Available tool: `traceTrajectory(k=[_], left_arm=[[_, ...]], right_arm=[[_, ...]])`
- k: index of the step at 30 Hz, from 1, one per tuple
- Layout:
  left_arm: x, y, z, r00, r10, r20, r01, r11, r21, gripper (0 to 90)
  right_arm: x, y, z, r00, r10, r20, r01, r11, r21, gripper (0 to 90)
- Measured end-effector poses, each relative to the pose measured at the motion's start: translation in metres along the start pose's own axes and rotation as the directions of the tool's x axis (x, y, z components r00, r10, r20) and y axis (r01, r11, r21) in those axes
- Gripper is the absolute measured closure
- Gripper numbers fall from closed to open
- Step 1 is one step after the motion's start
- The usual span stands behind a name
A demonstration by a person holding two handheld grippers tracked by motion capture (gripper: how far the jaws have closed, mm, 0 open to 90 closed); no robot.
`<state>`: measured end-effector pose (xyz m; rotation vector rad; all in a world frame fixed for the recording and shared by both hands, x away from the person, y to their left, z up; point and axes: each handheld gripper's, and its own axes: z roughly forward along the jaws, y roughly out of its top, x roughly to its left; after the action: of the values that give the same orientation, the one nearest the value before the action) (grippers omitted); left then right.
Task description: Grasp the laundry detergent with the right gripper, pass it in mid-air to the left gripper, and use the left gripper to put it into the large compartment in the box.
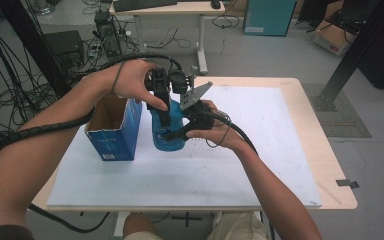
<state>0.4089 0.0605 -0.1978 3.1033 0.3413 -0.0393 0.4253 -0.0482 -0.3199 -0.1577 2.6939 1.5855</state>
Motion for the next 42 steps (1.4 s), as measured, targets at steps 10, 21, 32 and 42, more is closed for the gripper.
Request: traceTrajectory(k=[10,21,32,42], left_arm=[[0.001,0.003,0.002,0.9999,0.012,-0.012,-0.012,0.9999,0.001,37.4],[0.001,0.002,0.001,1.0000,0.001,0.004,-0.001,1.0000,0.002,37.4],[0.000,0.001,0.001,0.9999,-0.009,0.011,0.010,1.0000,-0.002,37.4],[0.011,-0.004,-0.007,0.9958,-0.087,-0.030,0.086,0.9962,-0.014,37.4]], right_arm=[[-0.001,-0.001,-0.002,1.0000,0.004,0.005,-0.004,1.000,0.006,40.3],[-0.001,-0.001,-0.004,1.0000,0.003,0.003,-0.003,1.000,-0.014,38.7],[0.000,-0.002,-0.004,1.0000,0.001,0.008,-0.001,1.000,-0.010,34.2],[-0.002,-0.014,-0.024,0.9935,0.048,0.103,-0.053,0.998,0.044,14.8]])
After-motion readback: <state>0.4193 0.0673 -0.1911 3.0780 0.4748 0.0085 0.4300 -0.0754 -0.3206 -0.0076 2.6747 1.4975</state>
